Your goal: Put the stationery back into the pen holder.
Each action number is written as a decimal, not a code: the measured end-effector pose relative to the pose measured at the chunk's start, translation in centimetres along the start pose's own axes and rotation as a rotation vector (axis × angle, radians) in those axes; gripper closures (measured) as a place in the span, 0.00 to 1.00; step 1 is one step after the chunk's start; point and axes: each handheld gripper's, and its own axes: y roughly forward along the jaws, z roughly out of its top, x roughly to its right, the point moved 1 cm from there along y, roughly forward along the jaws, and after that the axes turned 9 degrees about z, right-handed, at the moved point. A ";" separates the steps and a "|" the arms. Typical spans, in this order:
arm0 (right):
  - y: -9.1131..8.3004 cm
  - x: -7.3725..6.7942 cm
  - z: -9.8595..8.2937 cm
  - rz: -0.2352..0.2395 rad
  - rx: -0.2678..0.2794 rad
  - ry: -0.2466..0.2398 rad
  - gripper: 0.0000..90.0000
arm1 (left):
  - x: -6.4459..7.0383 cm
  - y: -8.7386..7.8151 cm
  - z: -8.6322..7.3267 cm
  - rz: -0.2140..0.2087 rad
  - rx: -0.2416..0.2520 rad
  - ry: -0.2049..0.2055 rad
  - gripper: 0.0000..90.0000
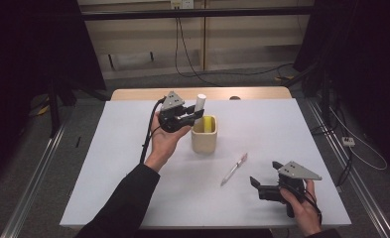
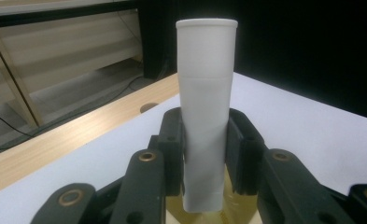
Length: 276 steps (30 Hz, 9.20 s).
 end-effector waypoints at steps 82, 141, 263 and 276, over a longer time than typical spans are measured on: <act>0.5 -0.3 0.0 0.011 -0.014 -0.007 0.05 | -2.4 -4.8 -4.1 0.055 -0.106 -0.005 0.06; 7.4 1.8 6.6 0.061 -0.156 0.010 0.51 | -1.0 -15.8 -14.9 0.094 -0.155 -0.041 0.06; 3.8 2.3 2.5 0.133 -0.522 -0.008 1.00 | -1.2 -15.9 -14.9 0.073 -0.153 -0.071 0.06; 2.9 1.5 2.0 0.166 -0.531 -0.016 1.00 | -1.2 -15.9 -14.9 0.074 -0.153 -0.070 0.06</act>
